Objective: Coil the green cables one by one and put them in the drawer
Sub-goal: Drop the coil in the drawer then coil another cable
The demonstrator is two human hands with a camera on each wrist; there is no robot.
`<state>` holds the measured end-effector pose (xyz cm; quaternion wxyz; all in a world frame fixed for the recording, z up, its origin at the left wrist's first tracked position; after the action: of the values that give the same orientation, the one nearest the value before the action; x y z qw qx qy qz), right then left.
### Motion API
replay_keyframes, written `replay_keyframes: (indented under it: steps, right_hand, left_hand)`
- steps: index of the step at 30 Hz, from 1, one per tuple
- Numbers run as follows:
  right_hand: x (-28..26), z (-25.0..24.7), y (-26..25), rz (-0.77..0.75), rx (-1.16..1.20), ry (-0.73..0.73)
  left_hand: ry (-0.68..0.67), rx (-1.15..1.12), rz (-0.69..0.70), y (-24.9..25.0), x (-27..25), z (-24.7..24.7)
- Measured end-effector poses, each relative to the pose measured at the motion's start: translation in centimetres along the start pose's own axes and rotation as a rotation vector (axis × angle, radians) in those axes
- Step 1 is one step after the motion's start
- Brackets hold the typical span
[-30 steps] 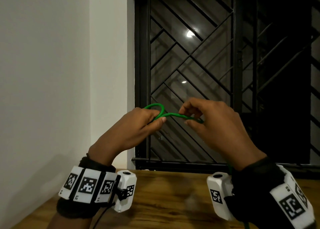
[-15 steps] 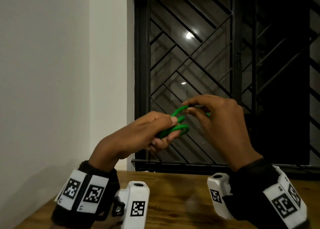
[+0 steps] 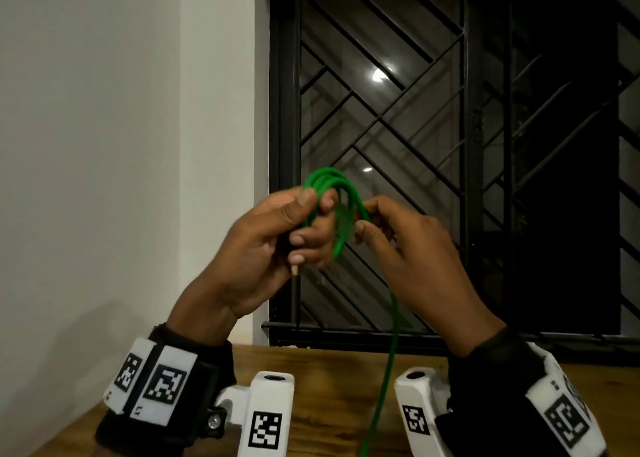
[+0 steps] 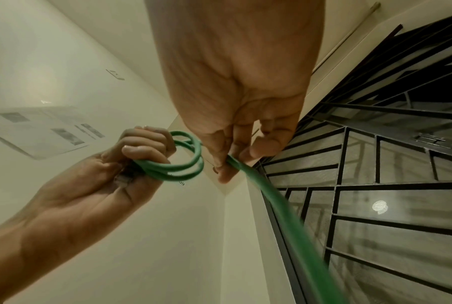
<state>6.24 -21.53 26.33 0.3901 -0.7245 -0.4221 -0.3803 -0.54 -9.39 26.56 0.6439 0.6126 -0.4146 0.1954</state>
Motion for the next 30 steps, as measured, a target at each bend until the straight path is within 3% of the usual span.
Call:
replay_keyframes:
  steps: [6, 14, 17, 21, 25, 30]
  right_hand:
    - [-0.5, 2.5, 0.2, 0.072, 0.009, -0.150]
    - [-2.6, 6.9, -1.2, 0.069, 0.069, -0.511]
    - [-2.7, 6.7, -2.2, 0.026, 0.084, -0.482]
    - [-2.7, 5.7, -3.4, 0.043, 0.281, -0.494]
    - [-2.6, 4.3, -4.5, -0.029, 0.273, -0.484]
    - [-2.5, 3.7, -4.9, -0.015, 0.336, -0.501]
  left_hand:
    - [0.147, -0.089, 0.200, 2.2, 0.1, -1.6]
    - [0.323, 0.003, 0.329, 3.0, -0.1, -3.6]
    - [0.354, 0.045, 0.355, 3.1, 0.0, -4.1]
    - [0.397, 0.258, 0.361, 3.1, 0.0, -5.0]
    - [0.455, 0.389, 0.338, 2.7, -0.2, -6.2]
    - [0.372, 0.721, 0.332, 2.3, 0.0, -5.3]
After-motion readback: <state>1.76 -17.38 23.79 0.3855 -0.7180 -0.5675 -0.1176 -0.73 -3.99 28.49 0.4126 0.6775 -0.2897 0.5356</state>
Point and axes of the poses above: each hand's wrist, its own x-axis towards the middle knuckle, its own z-axis out of the palm, y = z × x, the point moved 7 cm from there along x, towards the middle knuckle, and after that the axes turned 5 degrees about z, right-handed, at the moved point
